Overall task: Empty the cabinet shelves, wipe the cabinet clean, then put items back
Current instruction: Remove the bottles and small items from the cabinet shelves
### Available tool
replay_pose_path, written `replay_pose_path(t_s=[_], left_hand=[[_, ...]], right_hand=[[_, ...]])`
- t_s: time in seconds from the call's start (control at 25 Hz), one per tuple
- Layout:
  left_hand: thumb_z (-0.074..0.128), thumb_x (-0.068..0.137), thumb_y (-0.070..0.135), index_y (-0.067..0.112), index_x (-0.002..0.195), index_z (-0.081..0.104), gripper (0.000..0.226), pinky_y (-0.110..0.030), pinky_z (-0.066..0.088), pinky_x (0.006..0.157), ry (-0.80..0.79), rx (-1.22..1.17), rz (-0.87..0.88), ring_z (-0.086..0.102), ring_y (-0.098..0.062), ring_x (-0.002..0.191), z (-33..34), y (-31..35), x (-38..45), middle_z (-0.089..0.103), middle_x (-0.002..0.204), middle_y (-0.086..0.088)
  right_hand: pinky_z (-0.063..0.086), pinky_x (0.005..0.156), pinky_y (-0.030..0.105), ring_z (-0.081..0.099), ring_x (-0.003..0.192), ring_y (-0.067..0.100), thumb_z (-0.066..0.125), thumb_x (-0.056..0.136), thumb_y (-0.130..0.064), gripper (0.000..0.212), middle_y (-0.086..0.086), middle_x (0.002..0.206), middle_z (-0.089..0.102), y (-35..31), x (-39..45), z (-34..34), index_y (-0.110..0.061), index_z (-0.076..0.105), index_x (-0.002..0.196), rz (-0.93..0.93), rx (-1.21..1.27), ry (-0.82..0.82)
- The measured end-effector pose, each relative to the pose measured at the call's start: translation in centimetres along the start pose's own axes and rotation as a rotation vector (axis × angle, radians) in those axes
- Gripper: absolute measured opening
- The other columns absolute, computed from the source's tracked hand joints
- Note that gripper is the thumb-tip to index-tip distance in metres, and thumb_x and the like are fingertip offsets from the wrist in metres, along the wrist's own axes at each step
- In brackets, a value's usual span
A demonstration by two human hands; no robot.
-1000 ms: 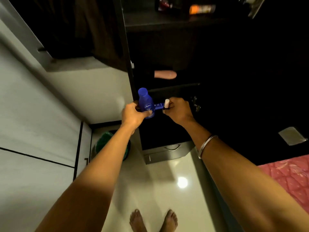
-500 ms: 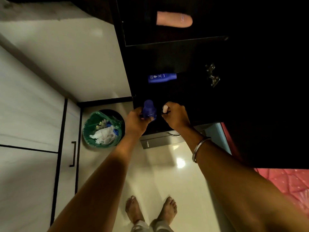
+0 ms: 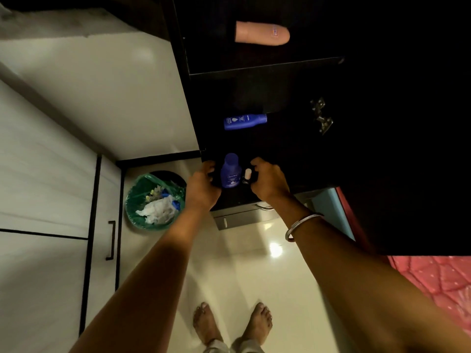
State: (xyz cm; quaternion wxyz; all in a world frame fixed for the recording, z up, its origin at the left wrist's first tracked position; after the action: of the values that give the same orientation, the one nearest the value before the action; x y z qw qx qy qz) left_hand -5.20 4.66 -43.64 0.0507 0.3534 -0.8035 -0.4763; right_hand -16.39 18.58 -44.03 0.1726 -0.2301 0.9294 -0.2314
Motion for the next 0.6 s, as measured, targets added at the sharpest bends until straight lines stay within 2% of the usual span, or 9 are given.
replay_pose_path(t_s=[0.16, 0.28, 0.44, 0.52, 0.6], left_hand=[[0.065, 0.079, -0.008, 0.009, 0.129, 0.061, 0.053, -0.024, 0.05, 0.087, 0.096, 0.082, 0.056, 0.066, -0.024, 0.107, -4.7, 3.6, 0.4, 0.068, 0.119, -0.009], [0.062, 0.08, -0.004, 0.014, 0.13, 0.061, 0.052, -0.036, 0.054, 0.094, 0.136, 0.123, 0.161, 0.065, -0.025, 0.111, -7.4, 7.2, -0.2, 0.067, 0.124, -0.008], [0.059, 0.085, 0.004, 0.014, 0.124, 0.064, 0.04, -0.034, 0.051, 0.088, 0.27, 0.238, 0.402, 0.063, -0.025, 0.107, -12.1, 14.1, -2.5, 0.064, 0.123, -0.005], [0.06, 0.086, 0.007, 0.015, 0.12, 0.065, 0.035, -0.031, 0.047, 0.082, 0.352, 0.263, 0.527, 0.063, -0.024, 0.104, -15.7, 18.6, -3.6, 0.064, 0.119, -0.003], [0.06, 0.085, 0.01, 0.016, 0.12, 0.065, 0.035, -0.033, 0.049, 0.082, 0.41, 0.305, 0.62, 0.061, -0.024, 0.105, -18.7, 22.8, -4.0, 0.063, 0.119, -0.001]], right_hand=[[0.056, 0.089, 0.041, 0.063, 0.111, 0.033, 0.072, 0.08, -0.013, 0.046, 0.01, 0.12, 0.067, -2.9, 0.4, -5.0, -0.022, 0.06, 0.124, 0.005, -0.003, 0.039], [0.055, 0.086, 0.038, 0.064, 0.106, 0.033, 0.064, 0.083, -0.017, 0.035, 0.009, 0.115, 0.069, -5.7, -0.1, -8.8, -0.02, 0.064, 0.117, -0.017, -0.016, 0.135], [0.054, 0.073, 0.039, 0.064, 0.091, 0.036, 0.062, 0.08, -0.02, 0.022, 0.012, 0.099, 0.068, -10.9, -1.5, -15.1, -0.013, 0.067, 0.101, -0.183, -0.076, 0.388], [0.053, 0.072, 0.039, 0.063, 0.088, 0.034, 0.065, 0.075, -0.017, 0.021, 0.01, 0.094, 0.067, -14.4, -2.7, -19.7, -0.012, 0.068, 0.095, -0.305, -0.085, 0.526], [0.051, 0.073, 0.038, 0.062, 0.089, 0.03, 0.068, 0.073, -0.017, 0.022, 0.006, 0.094, 0.068, -17.7, -3.7, -24.1, -0.015, 0.069, 0.094, -0.409, -0.153, 0.649]])
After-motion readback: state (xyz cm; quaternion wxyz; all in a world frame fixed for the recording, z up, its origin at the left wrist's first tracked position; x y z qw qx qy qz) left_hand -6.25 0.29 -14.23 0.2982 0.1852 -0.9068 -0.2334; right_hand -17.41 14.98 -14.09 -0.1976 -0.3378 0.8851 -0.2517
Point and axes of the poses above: each hand's wrist, its own x-axis towards the middle knuckle, its own z-axis out of the palm, y = z × x, the point moved 1 cm from there along x, towards the middle knuckle
